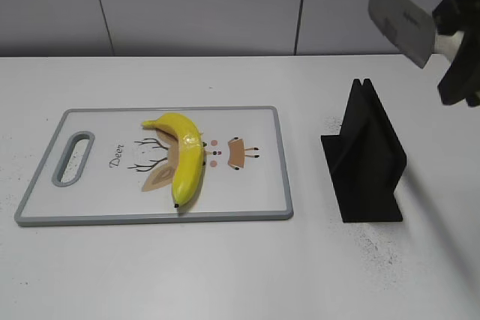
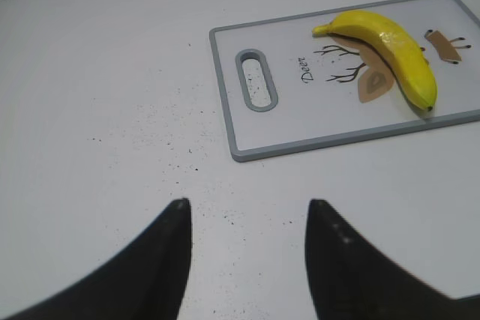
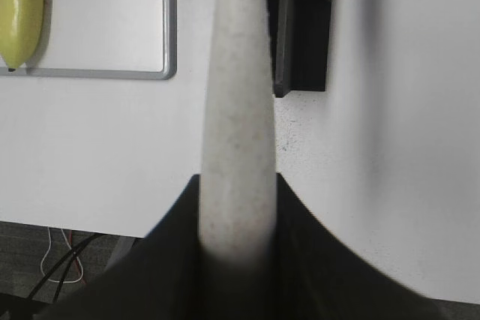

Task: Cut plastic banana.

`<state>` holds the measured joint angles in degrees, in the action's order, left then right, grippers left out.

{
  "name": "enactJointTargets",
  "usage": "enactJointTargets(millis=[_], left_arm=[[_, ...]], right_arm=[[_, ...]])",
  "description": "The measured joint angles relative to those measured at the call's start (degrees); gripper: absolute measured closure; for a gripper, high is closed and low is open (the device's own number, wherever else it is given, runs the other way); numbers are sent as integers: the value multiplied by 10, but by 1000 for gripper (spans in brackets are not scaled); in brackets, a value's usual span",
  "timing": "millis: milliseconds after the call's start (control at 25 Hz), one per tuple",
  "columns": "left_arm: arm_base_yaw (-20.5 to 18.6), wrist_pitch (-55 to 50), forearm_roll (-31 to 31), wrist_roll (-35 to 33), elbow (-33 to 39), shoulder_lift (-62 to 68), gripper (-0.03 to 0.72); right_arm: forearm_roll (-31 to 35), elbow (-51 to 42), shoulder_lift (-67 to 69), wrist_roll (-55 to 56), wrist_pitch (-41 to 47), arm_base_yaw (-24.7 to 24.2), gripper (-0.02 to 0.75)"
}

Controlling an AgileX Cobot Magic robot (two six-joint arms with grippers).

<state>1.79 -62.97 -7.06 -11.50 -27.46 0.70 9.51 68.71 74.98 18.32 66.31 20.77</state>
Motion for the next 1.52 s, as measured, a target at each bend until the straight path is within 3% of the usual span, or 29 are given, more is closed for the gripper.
enactJointTargets(millis=[480,760,920,1120,1320,1520], left_arm=[[0,1,5,0,-6,0,229],[0,-4,5,-31,-35,74,230],[0,27,-5,-101,-84,181,230],[4,74,-76,-263,-164,341,230],[37,83,-103,-411,-268,500,230],[86,70,-96,-471,-386,657,230]], right_arm=[[-55,142,-2,-6,37,0,577],[-57,150,-1,-160,38,0,577],[-57,153,15,-317,39,0,577],[-35,155,65,-517,38,0,577],[26,159,115,-706,0,0,577],[88,203,188,-800,-7,0,577]])
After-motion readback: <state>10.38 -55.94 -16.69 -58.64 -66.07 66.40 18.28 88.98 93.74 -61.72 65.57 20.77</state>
